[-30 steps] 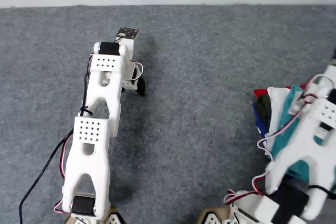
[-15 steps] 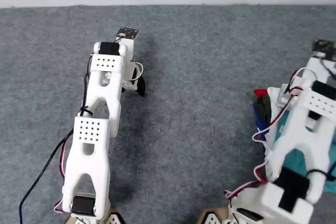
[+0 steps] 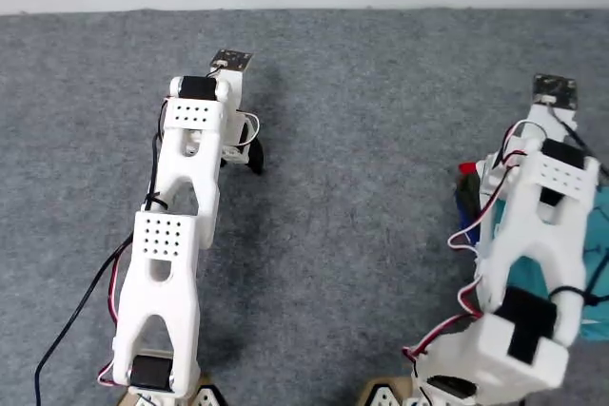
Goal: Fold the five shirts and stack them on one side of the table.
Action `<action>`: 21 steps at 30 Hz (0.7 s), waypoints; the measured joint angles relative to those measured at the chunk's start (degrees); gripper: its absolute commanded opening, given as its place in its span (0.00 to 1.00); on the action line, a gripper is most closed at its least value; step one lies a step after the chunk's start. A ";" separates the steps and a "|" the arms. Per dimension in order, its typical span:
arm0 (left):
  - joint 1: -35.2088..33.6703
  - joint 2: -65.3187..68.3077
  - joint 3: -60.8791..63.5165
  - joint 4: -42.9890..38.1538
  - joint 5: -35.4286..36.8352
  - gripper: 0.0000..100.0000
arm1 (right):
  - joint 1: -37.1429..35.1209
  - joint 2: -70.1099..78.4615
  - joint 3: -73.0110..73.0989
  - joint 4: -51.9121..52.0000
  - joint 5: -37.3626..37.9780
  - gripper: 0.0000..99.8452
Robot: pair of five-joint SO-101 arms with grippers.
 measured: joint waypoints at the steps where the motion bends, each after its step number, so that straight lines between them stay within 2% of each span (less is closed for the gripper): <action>1: 0.00 0.00 0.00 0.00 0.00 0.25 | 0.09 -1.49 0.00 1.49 0.00 0.18; 10: 0.00 0.00 0.00 0.00 0.00 0.25 | 0.53 -19.08 -4.04 16.79 0.00 0.19; 13: 0.00 0.00 0.00 0.00 0.00 0.25 | 0.53 -19.43 -1.05 16.44 0.00 0.19; 21: 0.00 0.00 0.00 0.00 0.00 0.25 | 0.44 -13.10 8.44 7.38 0.00 0.18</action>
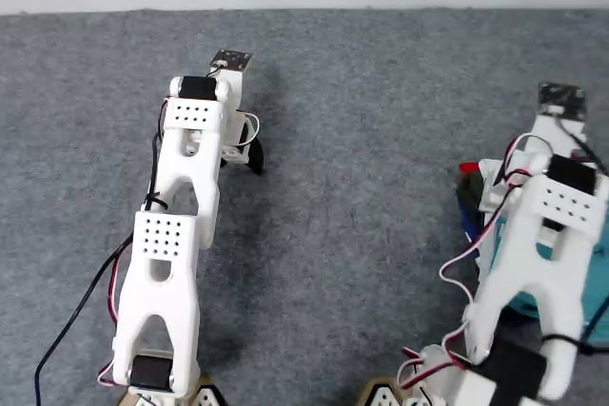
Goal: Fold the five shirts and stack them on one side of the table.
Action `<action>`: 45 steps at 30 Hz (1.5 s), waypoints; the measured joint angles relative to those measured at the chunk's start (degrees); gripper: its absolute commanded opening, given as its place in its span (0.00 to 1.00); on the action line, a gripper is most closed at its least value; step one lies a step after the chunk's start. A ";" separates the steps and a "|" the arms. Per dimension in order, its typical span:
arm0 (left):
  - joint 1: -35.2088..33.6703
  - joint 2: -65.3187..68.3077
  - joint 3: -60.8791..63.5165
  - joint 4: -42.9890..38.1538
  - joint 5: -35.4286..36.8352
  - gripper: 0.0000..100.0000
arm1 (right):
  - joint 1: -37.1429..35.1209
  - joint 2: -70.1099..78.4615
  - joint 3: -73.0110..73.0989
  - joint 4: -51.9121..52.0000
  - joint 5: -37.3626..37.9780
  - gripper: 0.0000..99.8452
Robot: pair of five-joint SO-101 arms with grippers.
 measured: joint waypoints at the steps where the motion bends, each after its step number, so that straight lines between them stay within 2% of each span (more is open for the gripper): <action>1: 0.00 0.00 0.00 0.00 0.00 0.25 | -0.35 0.97 0.70 -1.14 0.00 0.18; 6: 0.00 0.00 0.00 0.00 0.00 0.25 | -2.99 5.80 1.58 -4.22 0.00 0.18; 14: 0.00 0.00 0.00 0.00 0.00 0.25 | -3.69 5.10 1.49 -2.99 0.00 0.18; 23: 0.00 0.00 0.00 0.00 0.00 0.25 | -1.32 -14.33 -4.22 12.31 0.00 0.19; 31: 0.00 0.00 0.00 0.00 0.00 0.25 | 1.85 -24.35 1.14 13.54 1.49 0.18; 35: 0.00 0.00 0.00 0.00 0.26 0.25 | -3.52 -24.62 8.44 13.54 9.05 0.18; 38: 0.00 0.09 0.00 0.18 3.69 0.25 | -10.81 -24.62 14.33 13.45 13.98 0.18; 42: 0.00 0.62 -0.09 0.26 9.67 0.25 | -21.71 -24.62 20.75 10.11 16.53 0.18; 45: 0.00 0.62 -0.09 0.35 12.13 0.25 | -27.25 -24.62 25.32 5.27 16.88 0.19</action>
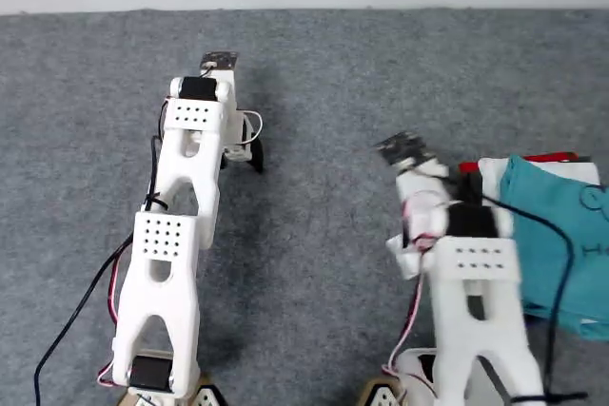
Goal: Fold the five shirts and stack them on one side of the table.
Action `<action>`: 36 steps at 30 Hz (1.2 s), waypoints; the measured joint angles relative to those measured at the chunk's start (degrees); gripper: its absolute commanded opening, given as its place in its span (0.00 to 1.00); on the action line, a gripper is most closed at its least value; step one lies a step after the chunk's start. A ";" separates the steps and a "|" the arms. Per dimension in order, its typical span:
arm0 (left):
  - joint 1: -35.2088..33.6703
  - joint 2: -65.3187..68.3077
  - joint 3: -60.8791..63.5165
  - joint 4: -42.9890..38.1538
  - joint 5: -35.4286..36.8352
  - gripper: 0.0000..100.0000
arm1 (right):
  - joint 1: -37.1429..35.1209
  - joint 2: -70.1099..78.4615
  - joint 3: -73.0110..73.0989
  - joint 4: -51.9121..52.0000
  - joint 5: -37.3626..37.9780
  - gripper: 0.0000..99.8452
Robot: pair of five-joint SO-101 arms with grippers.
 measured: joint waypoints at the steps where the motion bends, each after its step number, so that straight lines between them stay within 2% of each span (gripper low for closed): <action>1: 0.00 0.00 0.00 0.00 0.44 0.25 | -1.14 0.00 2.02 -2.11 0.00 0.19; 7: 0.09 0.00 0.00 0.09 0.97 0.25 | -2.99 0.00 15.91 -14.95 0.00 0.19; 14: 0.09 0.00 0.00 0.09 0.97 0.25 | -3.52 -0.26 24.44 -20.31 0.00 0.19; 36: 0.09 0.00 0.00 0.09 0.97 0.25 | -3.52 -2.11 27.43 -21.36 0.18 0.19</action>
